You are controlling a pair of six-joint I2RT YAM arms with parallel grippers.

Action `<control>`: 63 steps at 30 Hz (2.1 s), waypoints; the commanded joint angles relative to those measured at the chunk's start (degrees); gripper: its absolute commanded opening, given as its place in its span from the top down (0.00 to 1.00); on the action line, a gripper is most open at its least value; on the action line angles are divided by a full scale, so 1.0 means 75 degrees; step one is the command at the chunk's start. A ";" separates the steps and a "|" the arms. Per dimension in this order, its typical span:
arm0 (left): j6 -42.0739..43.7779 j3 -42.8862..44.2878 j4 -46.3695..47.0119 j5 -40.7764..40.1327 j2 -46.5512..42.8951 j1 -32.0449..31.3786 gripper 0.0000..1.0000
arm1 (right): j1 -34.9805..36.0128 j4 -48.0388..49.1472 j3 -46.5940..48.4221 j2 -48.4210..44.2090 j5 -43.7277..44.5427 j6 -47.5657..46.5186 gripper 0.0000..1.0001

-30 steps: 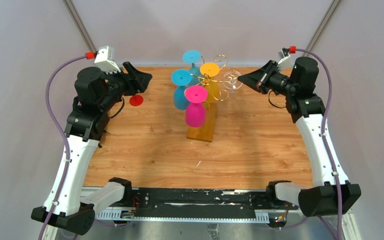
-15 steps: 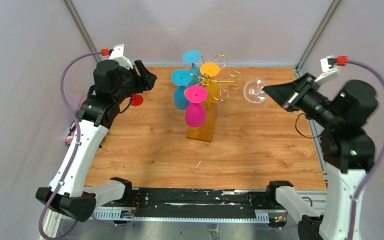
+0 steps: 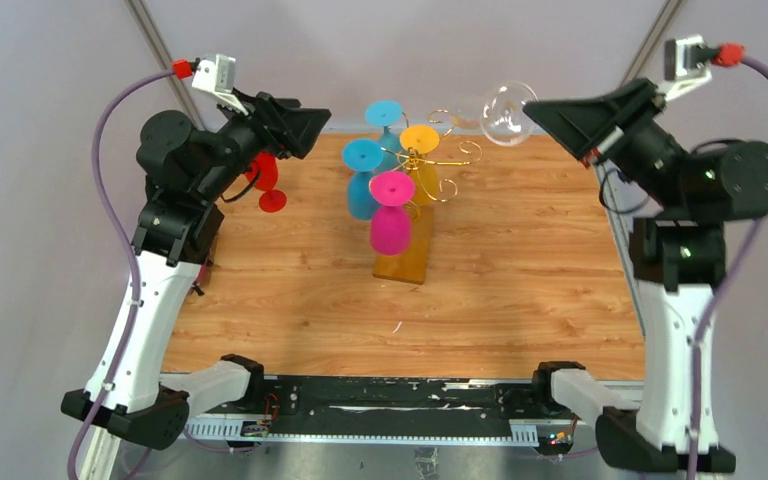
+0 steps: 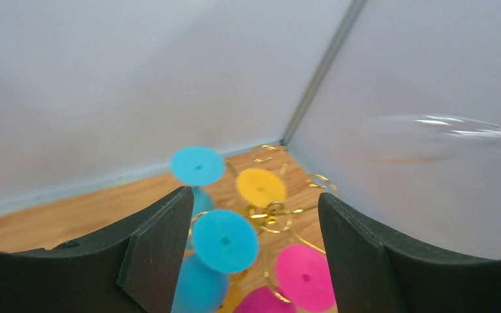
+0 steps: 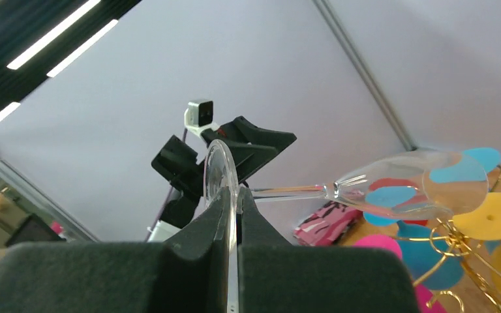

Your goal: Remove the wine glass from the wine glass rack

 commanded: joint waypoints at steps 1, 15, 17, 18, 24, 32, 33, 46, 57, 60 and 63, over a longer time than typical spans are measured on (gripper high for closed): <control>-0.0772 -0.0770 0.2318 0.2207 -0.0087 0.0071 0.24 | -0.0085 0.4817 -0.0522 0.0498 -0.0798 0.3058 1.00; -0.6687 -0.3356 1.1905 0.4059 0.0787 0.1447 0.22 | 0.0829 0.9626 -0.1564 0.1669 0.0195 0.5893 1.00; -0.8443 -0.3169 1.4000 0.4015 0.1533 0.1604 0.24 | 0.1232 0.9778 -0.1729 0.1807 0.0282 0.5740 1.00; -0.8787 -0.2979 1.4141 0.4013 0.1830 0.1634 0.25 | 0.1426 0.9835 -0.1751 0.1892 0.0288 0.5675 1.00; -0.8793 -0.2855 1.4171 0.4003 0.2141 0.1635 0.28 | 0.2194 1.0096 -0.1678 0.2346 0.0334 0.5397 1.00; -0.8908 -0.3081 1.4157 0.4126 0.1960 0.1641 0.27 | 0.2701 1.0239 -0.1553 0.2930 0.0465 0.5233 1.00; -0.8926 -0.3107 1.4162 0.4145 0.1960 0.1641 0.27 | 0.2755 1.0294 -0.1537 0.3009 0.0483 0.5233 1.00; -0.8905 -0.3185 1.4158 0.4342 0.2101 0.1759 0.27 | 0.2944 0.9199 -0.1468 0.2430 0.0209 0.4166 1.00; -0.9230 -0.2842 1.4153 0.4296 0.2346 0.1907 0.28 | 0.3038 0.8845 -0.1576 0.2326 0.0237 0.3844 1.00; -0.9267 -0.2888 1.4158 0.4282 0.2248 0.1838 0.28 | 0.3169 0.9115 -0.1507 0.2676 0.0311 0.4021 1.00; -0.9248 -0.2902 1.4151 0.4364 0.2160 0.1630 0.27 | 0.3349 0.9416 -0.1318 0.3094 0.0378 0.4184 1.00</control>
